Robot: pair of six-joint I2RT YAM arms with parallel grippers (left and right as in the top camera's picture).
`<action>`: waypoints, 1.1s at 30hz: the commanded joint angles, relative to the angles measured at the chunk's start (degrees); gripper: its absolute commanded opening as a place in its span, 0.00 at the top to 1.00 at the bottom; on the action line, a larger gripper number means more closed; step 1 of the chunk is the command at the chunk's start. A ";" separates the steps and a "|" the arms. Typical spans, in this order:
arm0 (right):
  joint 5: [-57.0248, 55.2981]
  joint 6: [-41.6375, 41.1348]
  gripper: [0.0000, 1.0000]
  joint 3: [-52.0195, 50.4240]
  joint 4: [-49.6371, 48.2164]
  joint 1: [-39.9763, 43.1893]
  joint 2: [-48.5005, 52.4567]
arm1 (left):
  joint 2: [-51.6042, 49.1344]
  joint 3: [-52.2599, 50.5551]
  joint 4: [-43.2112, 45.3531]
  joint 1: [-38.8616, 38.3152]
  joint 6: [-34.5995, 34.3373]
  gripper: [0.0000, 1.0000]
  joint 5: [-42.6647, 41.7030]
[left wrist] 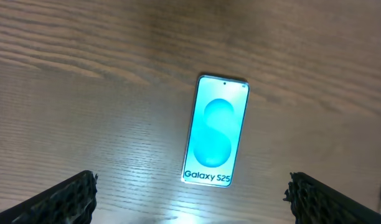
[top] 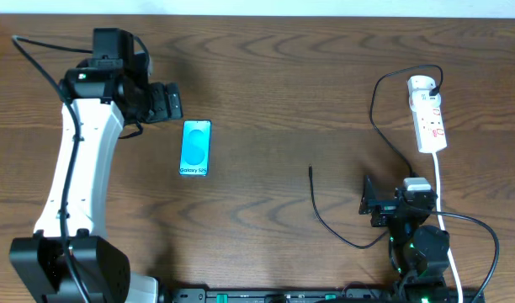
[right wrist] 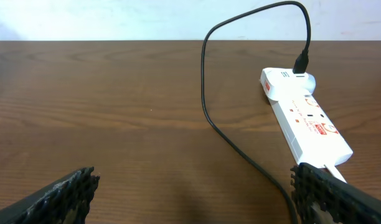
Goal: Plug charger to phone and switch on socket
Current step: 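Move the left gripper over the Galaxy S25 phone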
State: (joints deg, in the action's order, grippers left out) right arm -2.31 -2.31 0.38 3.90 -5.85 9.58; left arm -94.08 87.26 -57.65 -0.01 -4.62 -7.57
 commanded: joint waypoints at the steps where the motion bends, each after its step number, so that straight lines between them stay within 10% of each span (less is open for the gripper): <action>1: 0.09 0.68 0.01 -0.07 0.24 0.33 -0.33 | -1.60 1.90 -0.37 -2.43 1.64 0.02 3.61; 33: 0.09 0.68 0.01 -0.07 0.24 0.33 -0.33 | -23.52 13.44 -8.28 -6.25 1.70 0.02 3.76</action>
State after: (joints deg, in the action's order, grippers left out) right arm -2.31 -2.31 0.38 3.90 -5.85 9.58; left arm -116.81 99.07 -65.76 -5.54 -3.99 -3.09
